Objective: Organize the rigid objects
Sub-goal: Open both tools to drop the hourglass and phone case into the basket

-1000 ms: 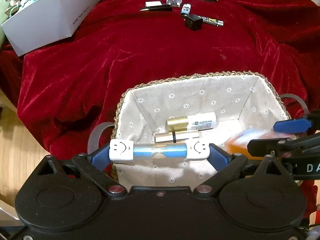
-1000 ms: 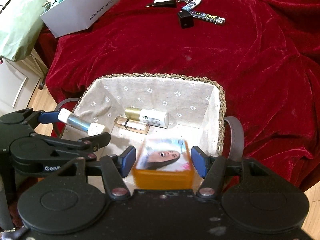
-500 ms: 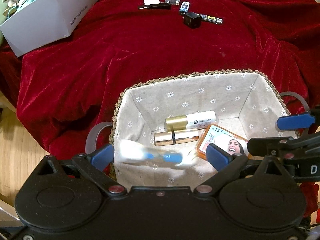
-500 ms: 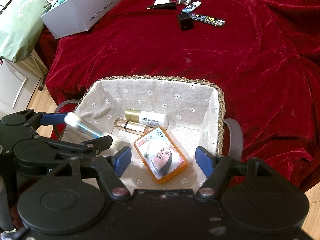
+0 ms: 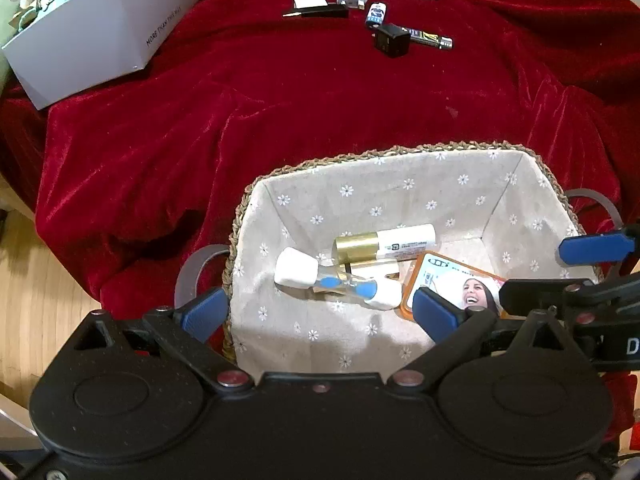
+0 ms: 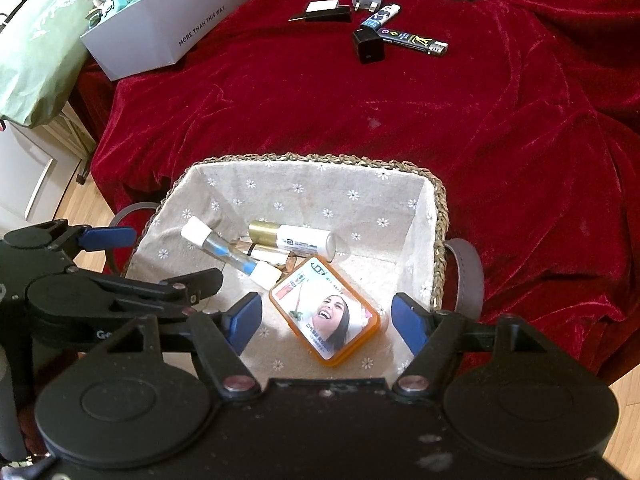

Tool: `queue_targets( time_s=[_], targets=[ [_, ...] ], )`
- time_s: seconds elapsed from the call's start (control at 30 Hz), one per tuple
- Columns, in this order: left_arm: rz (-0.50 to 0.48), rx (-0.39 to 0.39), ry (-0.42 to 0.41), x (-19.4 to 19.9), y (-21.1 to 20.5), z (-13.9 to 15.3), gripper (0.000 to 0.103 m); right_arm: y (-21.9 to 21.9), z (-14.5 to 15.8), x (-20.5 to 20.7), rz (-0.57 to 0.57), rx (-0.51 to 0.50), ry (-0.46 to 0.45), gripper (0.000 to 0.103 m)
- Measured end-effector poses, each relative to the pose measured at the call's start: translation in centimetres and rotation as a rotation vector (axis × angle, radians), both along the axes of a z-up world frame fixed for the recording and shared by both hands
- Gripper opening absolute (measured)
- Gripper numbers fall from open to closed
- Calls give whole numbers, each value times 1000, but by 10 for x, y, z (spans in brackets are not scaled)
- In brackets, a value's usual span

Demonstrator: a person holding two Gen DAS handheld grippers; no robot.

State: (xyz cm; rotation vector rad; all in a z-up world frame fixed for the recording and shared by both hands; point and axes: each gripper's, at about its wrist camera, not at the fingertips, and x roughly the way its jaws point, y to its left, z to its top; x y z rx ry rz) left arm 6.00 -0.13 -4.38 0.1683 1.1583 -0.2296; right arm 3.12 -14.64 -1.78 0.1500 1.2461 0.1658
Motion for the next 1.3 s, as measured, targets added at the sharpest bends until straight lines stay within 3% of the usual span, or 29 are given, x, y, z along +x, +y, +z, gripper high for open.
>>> queue_targets(
  time_s=[1.3],
  targets=[
    [-17,20,13,-1,-2,-3,96,-1,3,1,-9,18,-5,76]
  ],
)
